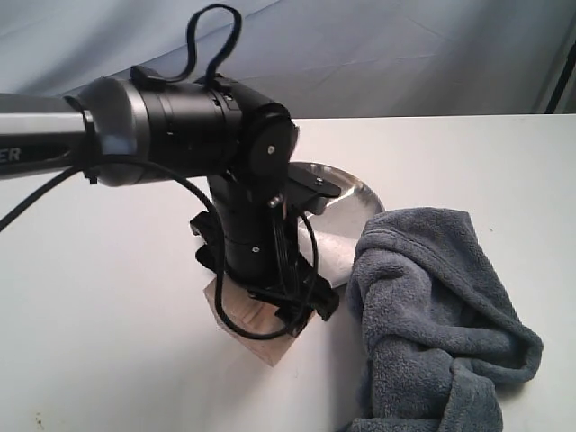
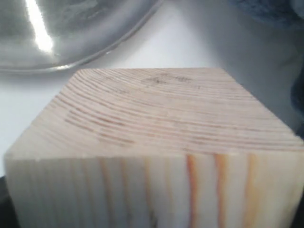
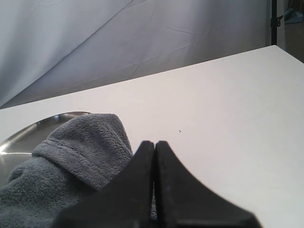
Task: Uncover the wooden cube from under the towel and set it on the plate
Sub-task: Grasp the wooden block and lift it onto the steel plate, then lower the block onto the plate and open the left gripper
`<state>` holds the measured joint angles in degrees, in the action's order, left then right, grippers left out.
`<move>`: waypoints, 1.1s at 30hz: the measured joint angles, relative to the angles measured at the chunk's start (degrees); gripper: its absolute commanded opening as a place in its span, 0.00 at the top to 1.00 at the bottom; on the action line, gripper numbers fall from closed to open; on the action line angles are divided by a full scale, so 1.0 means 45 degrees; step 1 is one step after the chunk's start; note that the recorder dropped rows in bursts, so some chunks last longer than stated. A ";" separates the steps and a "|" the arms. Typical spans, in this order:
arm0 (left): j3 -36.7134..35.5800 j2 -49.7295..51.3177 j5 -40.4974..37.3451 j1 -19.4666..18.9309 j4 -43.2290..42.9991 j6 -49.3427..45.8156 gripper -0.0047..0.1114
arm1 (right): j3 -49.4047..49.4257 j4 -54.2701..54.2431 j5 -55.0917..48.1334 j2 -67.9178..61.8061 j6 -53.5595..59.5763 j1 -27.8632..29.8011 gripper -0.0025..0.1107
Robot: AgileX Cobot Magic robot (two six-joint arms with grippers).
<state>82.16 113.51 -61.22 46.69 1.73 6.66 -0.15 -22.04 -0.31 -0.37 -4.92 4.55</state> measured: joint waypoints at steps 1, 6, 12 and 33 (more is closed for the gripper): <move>0.0000 0.0000 -0.0114 -0.0200 0.0169 0.0022 0.96 | 0.0000 0.0000 0.0000 0.0000 0.0000 0.0000 0.95; 0.0000 0.0000 -0.0500 -0.1044 0.0476 0.0049 0.96 | 0.0000 0.0000 0.0000 0.0000 0.0000 0.0000 0.95; 0.1595 0.0466 -0.1883 -0.1255 0.0476 0.0288 0.96 | 0.0000 0.0000 0.0000 0.0000 0.0000 0.0000 0.95; 0.8757 0.5294 -0.1964 -0.2562 0.0349 0.1696 0.96 | 0.0000 0.0000 0.0000 0.0000 0.0000 0.0000 0.95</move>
<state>121.57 137.34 -70.06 35.16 3.29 14.30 -0.15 -22.04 -0.31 -0.37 -4.92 4.55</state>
